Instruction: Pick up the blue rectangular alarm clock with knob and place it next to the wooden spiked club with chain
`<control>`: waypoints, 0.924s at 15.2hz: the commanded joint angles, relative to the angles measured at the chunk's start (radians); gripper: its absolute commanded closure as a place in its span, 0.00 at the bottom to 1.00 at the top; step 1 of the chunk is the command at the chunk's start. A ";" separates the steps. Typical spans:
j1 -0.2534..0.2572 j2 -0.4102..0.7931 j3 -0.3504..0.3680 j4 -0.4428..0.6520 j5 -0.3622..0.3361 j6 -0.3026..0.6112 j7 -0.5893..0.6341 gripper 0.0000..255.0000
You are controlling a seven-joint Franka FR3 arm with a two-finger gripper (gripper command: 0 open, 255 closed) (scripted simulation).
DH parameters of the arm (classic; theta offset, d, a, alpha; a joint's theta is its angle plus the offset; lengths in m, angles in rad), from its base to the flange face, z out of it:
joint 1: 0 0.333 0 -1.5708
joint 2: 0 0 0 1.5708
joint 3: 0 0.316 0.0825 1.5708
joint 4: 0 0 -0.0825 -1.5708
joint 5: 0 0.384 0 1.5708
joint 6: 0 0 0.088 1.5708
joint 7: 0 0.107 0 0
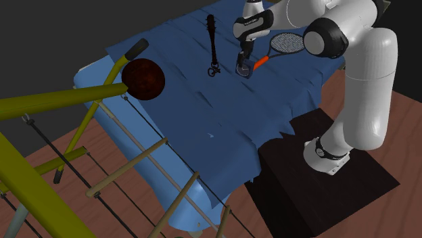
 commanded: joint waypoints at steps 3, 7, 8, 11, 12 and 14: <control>0.005 -0.018 -0.008 0.010 -0.012 -0.025 0.008 0.00; 0.017 -0.062 -0.026 0.045 -0.044 -0.098 0.027 0.00; 0.017 -0.062 -0.026 0.045 -0.044 -0.098 0.027 0.00; 0.017 -0.062 -0.026 0.045 -0.044 -0.098 0.027 0.00; 0.017 -0.062 -0.026 0.045 -0.044 -0.098 0.027 0.00; 0.017 -0.062 -0.026 0.045 -0.044 -0.098 0.027 0.00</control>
